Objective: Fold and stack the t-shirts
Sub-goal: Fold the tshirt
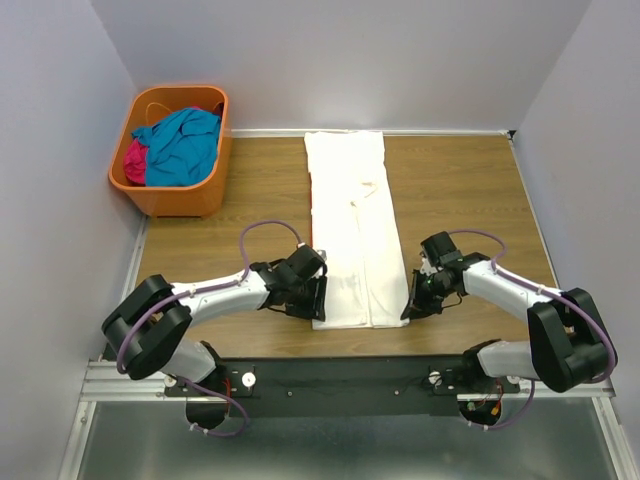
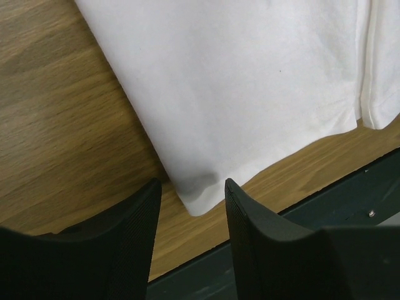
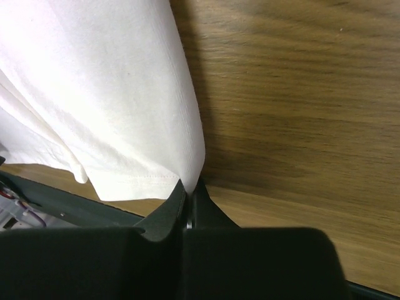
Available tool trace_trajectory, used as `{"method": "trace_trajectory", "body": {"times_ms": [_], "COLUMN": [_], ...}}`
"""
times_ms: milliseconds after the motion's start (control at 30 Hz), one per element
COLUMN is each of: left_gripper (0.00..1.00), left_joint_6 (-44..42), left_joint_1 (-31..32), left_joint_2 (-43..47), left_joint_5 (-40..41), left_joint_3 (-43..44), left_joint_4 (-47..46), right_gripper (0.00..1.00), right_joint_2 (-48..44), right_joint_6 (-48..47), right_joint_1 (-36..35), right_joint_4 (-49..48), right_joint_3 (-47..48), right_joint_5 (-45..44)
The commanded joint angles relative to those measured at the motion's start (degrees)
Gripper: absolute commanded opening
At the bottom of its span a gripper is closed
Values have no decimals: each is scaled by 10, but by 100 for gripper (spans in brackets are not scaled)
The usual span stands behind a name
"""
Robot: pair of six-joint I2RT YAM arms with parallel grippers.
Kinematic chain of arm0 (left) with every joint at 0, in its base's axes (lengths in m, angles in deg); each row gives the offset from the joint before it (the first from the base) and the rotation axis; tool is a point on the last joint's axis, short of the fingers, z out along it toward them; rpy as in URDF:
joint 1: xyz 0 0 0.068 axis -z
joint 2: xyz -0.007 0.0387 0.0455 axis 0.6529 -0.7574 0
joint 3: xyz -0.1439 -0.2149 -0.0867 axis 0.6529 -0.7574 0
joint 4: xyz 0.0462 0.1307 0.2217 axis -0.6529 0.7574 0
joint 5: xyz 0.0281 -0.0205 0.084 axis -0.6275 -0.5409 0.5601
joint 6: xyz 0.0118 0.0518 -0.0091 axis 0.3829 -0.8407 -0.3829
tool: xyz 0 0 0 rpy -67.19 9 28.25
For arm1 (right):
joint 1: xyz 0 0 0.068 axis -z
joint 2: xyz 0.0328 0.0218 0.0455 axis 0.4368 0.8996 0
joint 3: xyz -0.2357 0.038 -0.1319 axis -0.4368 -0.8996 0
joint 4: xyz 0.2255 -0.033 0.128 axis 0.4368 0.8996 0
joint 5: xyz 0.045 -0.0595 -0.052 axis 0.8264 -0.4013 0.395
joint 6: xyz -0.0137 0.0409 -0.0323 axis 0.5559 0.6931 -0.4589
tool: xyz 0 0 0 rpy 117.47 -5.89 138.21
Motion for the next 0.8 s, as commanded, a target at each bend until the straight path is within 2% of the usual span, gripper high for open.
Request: {"method": "trace_trajectory", "body": {"times_ms": [0, 233, 433, 500, 600, 767], "left_gripper": [52, 44, 29, 21, 1, 0], "left_joint_6": [8, 20, 32, 37, 45, 68], "left_joint_1": [7, 16, 36, 38, 40, 68], "left_joint_2": [-12, -34, -57, -59, -56, -30], "left_joint_5": [16, 21, 30, 35, 47, 45], "left_joint_3": [16, 31, 44, 44, 46, 43], "left_joint_4": [20, 43, 73, 80, 90, 126], "right_gripper": [2, 2, 2, 2, 2, 0], "right_joint_2": [-3, -5, -9, -10, -12, -33], "right_joint_6": [3, 0, -2, -3, -4, 11], "right_joint_1": [-10, -17, -20, -21, -23, -55], "right_joint_4": [-10, -10, -10, -10, -9, 36], "right_joint_3": [-11, -10, -9, -9, -9, 3], "right_joint_5": [-34, -32, -27, -27, -25, -47]}}
